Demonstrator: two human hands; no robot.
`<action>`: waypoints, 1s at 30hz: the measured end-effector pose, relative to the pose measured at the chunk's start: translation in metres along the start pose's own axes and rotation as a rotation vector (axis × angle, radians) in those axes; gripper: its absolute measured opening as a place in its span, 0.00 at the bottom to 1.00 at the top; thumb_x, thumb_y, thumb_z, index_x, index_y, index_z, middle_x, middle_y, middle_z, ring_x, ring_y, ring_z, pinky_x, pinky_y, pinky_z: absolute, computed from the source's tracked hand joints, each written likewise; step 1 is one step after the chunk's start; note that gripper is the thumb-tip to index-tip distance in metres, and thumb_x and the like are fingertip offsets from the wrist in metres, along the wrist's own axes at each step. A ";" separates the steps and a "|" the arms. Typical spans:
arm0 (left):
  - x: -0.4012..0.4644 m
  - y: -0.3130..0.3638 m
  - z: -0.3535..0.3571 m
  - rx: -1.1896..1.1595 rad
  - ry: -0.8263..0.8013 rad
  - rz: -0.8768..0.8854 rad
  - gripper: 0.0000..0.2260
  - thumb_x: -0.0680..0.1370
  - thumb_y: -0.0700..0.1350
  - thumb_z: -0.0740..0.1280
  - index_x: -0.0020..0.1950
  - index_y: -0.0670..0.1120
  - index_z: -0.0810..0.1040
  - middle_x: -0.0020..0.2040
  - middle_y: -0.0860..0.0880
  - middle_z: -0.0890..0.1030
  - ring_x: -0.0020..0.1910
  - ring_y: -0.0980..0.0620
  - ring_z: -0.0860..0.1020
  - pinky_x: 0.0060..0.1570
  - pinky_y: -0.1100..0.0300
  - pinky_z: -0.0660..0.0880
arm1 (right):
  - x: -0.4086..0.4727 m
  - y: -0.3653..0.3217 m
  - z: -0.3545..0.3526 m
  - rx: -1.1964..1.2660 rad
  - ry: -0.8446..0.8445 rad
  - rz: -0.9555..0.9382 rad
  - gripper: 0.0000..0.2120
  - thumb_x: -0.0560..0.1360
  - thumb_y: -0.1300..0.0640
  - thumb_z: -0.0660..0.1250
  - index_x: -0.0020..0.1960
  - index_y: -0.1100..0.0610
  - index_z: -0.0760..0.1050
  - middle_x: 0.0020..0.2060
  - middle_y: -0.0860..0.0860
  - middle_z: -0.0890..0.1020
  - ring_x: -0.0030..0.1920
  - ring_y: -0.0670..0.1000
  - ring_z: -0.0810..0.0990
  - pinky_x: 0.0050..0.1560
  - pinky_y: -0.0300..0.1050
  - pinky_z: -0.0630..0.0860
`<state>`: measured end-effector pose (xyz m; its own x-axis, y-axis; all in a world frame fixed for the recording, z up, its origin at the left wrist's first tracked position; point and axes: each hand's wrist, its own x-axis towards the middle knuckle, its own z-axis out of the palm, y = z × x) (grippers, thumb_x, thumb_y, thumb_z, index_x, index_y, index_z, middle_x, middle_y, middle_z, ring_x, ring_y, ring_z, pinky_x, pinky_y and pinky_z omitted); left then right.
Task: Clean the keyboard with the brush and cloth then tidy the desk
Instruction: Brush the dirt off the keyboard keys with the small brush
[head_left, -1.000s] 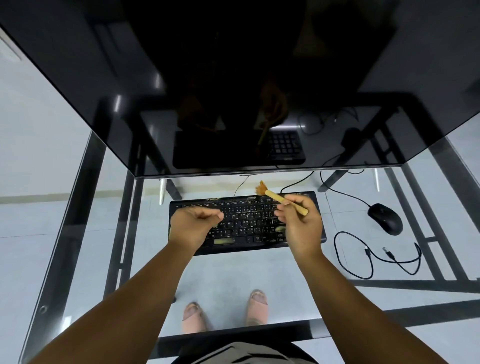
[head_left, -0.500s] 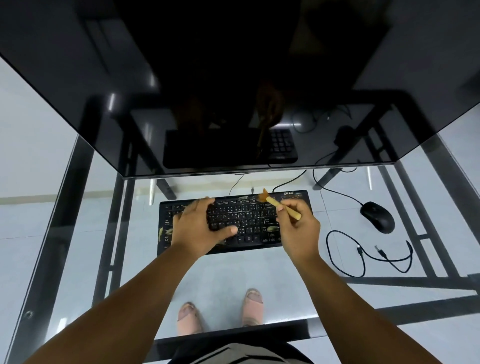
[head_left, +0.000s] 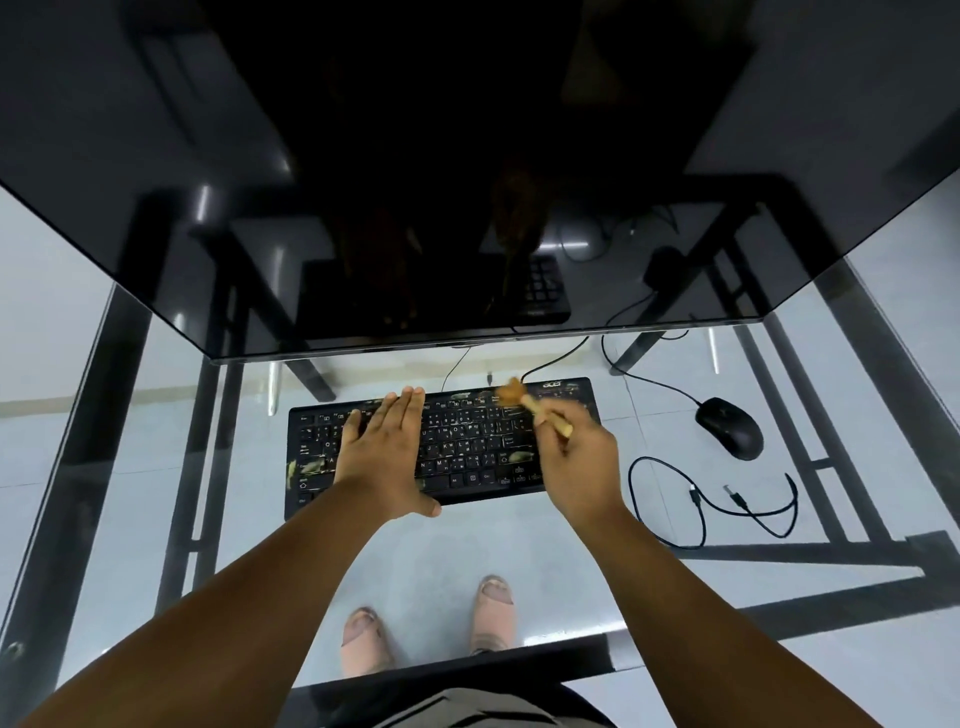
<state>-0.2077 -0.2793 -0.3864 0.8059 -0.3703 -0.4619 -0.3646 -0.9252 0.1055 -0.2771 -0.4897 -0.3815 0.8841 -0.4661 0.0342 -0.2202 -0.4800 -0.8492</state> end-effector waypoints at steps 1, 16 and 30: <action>0.000 0.000 0.000 0.006 -0.002 -0.004 0.63 0.63 0.67 0.74 0.78 0.47 0.31 0.80 0.50 0.39 0.79 0.51 0.41 0.75 0.45 0.42 | 0.002 0.002 -0.003 -0.009 0.063 0.011 0.08 0.78 0.57 0.64 0.56 0.52 0.78 0.38 0.47 0.83 0.34 0.47 0.79 0.35 0.41 0.75; 0.004 0.010 -0.005 0.069 -0.007 -0.033 0.65 0.60 0.66 0.75 0.77 0.47 0.31 0.80 0.47 0.45 0.79 0.47 0.45 0.76 0.41 0.45 | 0.003 0.019 -0.026 0.034 0.142 0.108 0.07 0.78 0.58 0.64 0.55 0.50 0.78 0.37 0.44 0.82 0.34 0.43 0.77 0.37 0.37 0.73; 0.002 0.021 -0.001 0.019 0.015 -0.049 0.67 0.58 0.70 0.74 0.77 0.49 0.31 0.80 0.49 0.40 0.79 0.46 0.42 0.75 0.41 0.45 | -0.007 0.030 -0.050 0.022 0.105 0.148 0.07 0.75 0.59 0.64 0.47 0.49 0.79 0.29 0.44 0.80 0.28 0.51 0.75 0.30 0.46 0.72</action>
<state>-0.2131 -0.2993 -0.3844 0.8299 -0.3261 -0.4527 -0.3332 -0.9405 0.0668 -0.3109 -0.5377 -0.3804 0.7943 -0.6063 -0.0379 -0.3345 -0.3844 -0.8604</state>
